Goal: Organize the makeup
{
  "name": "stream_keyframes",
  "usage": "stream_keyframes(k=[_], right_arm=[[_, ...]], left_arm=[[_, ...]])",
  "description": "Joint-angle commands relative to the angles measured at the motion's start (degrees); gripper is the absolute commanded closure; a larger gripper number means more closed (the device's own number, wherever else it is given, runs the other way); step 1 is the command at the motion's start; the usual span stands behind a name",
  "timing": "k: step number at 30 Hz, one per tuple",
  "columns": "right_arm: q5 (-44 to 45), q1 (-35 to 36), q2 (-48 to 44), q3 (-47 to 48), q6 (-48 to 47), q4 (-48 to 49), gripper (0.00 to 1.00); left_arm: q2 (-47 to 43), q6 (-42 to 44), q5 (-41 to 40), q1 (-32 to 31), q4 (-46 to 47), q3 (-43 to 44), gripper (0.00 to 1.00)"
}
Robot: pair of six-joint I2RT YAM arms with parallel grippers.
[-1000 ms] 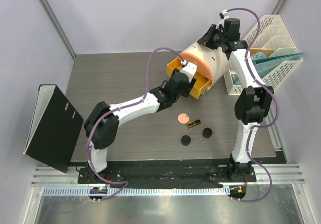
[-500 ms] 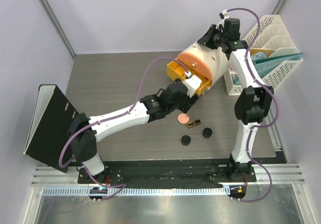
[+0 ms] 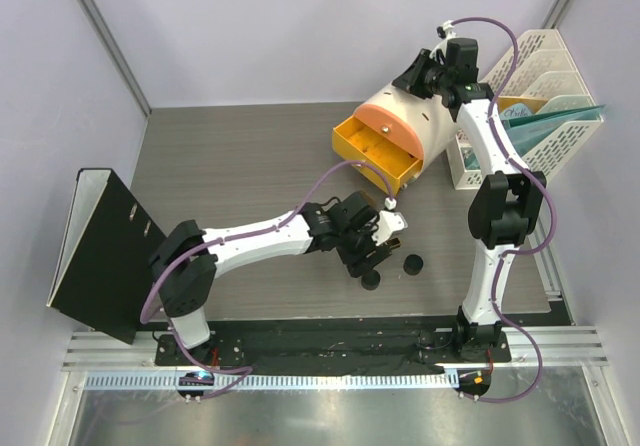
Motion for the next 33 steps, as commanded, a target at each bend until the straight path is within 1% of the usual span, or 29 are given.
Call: stream_keyframes(k=[1, 8, 10, 14, 19, 22, 25, 28, 29, 31, 32, 33], right_arm=[[2.0, -0.6, 1.1, -3.8, -1.7, -12.2, 0.82], [1.6, -0.7, 1.1, -4.1, -1.3, -12.2, 0.82], [1.6, -0.6, 1.2, -4.1, -1.3, -12.2, 0.82], [1.5, -0.8, 1.2, -4.0, -1.4, -12.2, 0.82], [1.5, -0.7, 1.3, -4.1, -1.5, -12.2, 0.82], [1.4, -0.7, 1.6, -4.0, -1.3, -12.2, 0.82], [1.2, -0.7, 1.5, -3.9, -1.3, -12.2, 0.81], [1.3, -0.7, 1.5, -3.9, -1.4, -12.2, 0.82], [1.4, -0.7, 1.5, -4.0, -1.4, -12.2, 0.82], [1.3, -0.7, 1.5, -3.9, -1.4, -12.2, 0.81], [1.3, -0.7, 1.6, -3.8, -1.4, -12.2, 0.82], [1.4, -0.7, 1.6, -3.7, -1.4, -12.2, 0.81]], left_arm=[[2.6, 0.9, 6.6, -1.1, -1.4, 1.7, 0.34], [10.2, 4.0, 5.2, -3.4, -5.9, 8.1, 0.33], [11.5, 4.1, 4.8, -3.7, -5.9, 9.7, 0.33], [14.7, 3.7, 4.9, -4.1, -6.1, 11.6, 0.33], [16.3, 3.7, 5.5, -4.4, -6.5, 12.0, 0.34], [17.1, 4.2, 5.5, -4.6, -7.6, 12.2, 0.36], [16.9, 5.4, 5.5, -5.1, -7.7, 11.7, 0.41], [17.1, 6.2, 6.5, -5.1, -8.6, 11.9, 0.53], [17.3, 7.0, 7.0, -5.2, -9.1, 12.0, 0.70], [17.9, 7.6, 7.5, -5.2, -11.5, 13.3, 0.95], [17.8, 7.7, 7.4, -5.2, -12.1, 13.7, 1.00], [17.6, 7.6, 6.5, -5.3, -12.4, 13.8, 1.00]])
